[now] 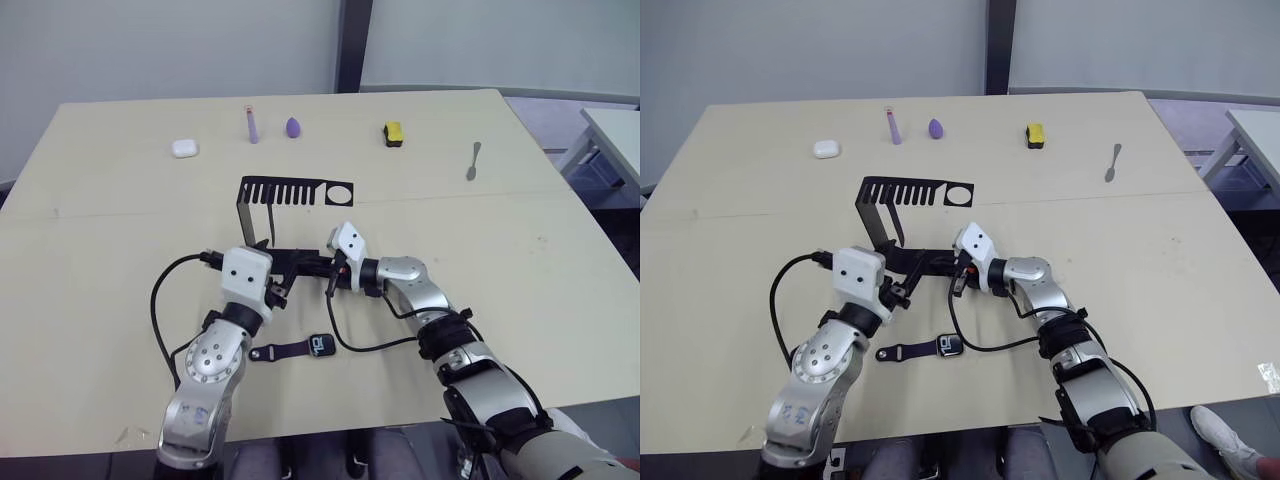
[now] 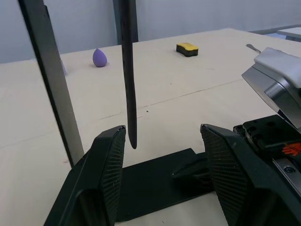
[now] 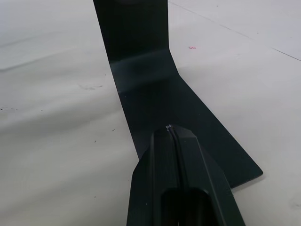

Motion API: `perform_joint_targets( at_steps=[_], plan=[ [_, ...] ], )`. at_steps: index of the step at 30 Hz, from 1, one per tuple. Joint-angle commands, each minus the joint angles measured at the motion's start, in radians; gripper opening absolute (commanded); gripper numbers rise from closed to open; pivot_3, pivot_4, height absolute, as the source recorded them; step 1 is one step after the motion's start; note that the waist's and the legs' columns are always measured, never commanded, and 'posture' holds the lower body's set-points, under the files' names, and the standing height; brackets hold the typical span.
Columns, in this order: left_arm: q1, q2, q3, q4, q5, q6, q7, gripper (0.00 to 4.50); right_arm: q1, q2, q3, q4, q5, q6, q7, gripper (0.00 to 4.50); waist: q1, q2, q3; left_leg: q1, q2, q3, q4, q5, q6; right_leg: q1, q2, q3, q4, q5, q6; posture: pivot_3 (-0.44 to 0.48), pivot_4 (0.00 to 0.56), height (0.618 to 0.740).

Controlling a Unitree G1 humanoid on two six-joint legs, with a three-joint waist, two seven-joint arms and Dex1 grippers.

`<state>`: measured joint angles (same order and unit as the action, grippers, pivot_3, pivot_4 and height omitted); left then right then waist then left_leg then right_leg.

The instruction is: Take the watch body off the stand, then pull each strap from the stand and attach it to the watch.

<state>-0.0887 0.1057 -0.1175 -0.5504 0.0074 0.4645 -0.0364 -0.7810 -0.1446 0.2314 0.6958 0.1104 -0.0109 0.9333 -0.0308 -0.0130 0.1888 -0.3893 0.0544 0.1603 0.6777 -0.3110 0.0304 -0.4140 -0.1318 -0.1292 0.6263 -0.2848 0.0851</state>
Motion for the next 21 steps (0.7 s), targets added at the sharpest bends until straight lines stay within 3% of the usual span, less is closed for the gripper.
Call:
perform_joint_targets(
  at_steps=[1, 13, 19, 21],
  plan=[
    [-0.049, -0.013, 0.015, 0.016, 0.029, -0.013, 0.029, 2.76, 0.005, 0.004, 0.016, 0.036, -0.03, 0.017, 0.017, 0.0, -0.001, 0.0, 0.0, 0.0, 0.0, 0.0, 0.0, 0.0, 0.0, 0.0, 0.0, 0.0, 0.0, 0.0, 0.0, 0.0, 0.15, 0.74],
    [-0.185, -0.056, 0.0, 0.196, 0.082, -0.105, 0.054, 2.76, -0.009, 0.023, 0.013, 0.072, -0.049, 0.007, -0.001, 0.0, 0.0, 0.0, 0.0, 0.0, 0.0, 0.0, 0.0, 0.0, 0.0, 0.0, 0.0, -0.002, 0.0, 0.0, 0.0, 0.0, 0.15, 0.74],
    [-0.179, -0.077, 0.016, 0.209, 0.1, -0.135, 0.092, 2.76, -0.008, 0.025, 0.012, 0.071, -0.05, 0.01, -0.003, 0.0, 0.0, 0.0, 0.0, 0.0, 0.0, 0.0, 0.0, 0.0, 0.0, 0.0, 0.0, -0.003, 0.0, 0.0, 0.0, 0.0, 0.15, 0.74],
    [-0.178, -0.078, 0.018, 0.209, 0.11, -0.147, 0.104, 2.19, -0.005, 0.025, 0.013, 0.07, -0.051, 0.01, 0.0, 0.0, 0.0, 0.0, 0.0, 0.0, 0.0, 0.0, 0.0, 0.0, 0.0, 0.0, 0.0, -0.002, 0.0, 0.0, 0.0, 0.0, 0.15, 0.74]
  ],
)
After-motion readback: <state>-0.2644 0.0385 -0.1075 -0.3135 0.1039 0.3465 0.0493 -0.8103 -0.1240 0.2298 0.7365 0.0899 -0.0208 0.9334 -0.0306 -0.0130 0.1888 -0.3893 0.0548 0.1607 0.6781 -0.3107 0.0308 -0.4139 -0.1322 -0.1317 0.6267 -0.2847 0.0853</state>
